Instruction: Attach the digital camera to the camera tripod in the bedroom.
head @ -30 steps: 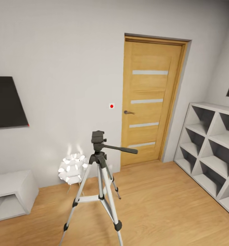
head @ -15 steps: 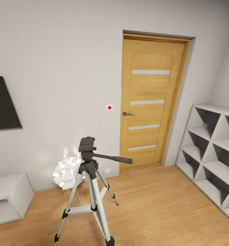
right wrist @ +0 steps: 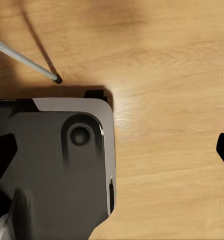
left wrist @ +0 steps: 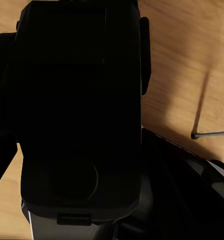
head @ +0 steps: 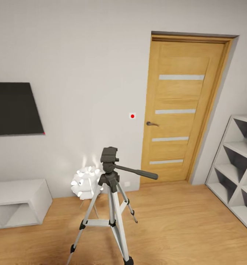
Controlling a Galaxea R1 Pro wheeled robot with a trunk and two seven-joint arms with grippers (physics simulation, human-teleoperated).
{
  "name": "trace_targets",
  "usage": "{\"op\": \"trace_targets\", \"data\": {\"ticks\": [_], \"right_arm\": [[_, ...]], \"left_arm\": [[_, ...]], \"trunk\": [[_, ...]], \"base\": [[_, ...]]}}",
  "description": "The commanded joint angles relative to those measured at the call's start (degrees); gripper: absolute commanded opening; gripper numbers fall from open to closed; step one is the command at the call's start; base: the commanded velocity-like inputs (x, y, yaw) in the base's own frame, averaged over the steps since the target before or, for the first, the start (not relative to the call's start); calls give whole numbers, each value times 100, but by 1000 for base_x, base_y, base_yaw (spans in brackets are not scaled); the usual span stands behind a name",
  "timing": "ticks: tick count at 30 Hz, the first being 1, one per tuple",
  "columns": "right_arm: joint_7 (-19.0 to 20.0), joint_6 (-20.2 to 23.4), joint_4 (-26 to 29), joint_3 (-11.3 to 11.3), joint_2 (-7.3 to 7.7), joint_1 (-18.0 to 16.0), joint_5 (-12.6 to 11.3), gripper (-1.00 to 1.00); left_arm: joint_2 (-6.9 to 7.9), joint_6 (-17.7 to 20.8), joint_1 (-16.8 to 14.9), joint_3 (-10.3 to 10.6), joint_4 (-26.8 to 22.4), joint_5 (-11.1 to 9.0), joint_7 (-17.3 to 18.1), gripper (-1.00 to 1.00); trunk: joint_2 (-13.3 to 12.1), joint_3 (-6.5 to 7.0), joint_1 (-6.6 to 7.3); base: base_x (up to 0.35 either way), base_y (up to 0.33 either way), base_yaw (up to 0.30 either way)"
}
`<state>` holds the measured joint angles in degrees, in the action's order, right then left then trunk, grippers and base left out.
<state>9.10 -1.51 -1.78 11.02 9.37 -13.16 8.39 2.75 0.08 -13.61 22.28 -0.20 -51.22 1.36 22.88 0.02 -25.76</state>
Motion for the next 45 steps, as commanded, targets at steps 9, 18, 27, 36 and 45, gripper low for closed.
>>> {"op": "trace_targets", "data": {"ticks": [9,18,27,36,45], "right_arm": [[10,-16,-16,49,1,-4,58,100],[9,-16,-16,49,-1,-4,58,100],[4,-21,-16,49,2,-5,58,100],[4,-38,-16,49,4,-5,58,100],[12,-34,-16,49,12,-5,58,100]], "left_arm": [[6,1,-2,49,3,-46,13,-100],[7,1,-2,49,3,-46,13,-100],[-2,1,-2,49,3,-46,13,-100],[-2,1,-2,50,3,-46,13,-100],[-4,1,-2,52,3,-46,13,-100]], "trunk": [[4,-2,-2],[4,-2,-2],[4,-2,-2],[4,-2,-2],[4,-2,-2]], "base": [[0,0,271],[0,0,244],[0,0,124],[0,0,9],[0,0,0]]}}
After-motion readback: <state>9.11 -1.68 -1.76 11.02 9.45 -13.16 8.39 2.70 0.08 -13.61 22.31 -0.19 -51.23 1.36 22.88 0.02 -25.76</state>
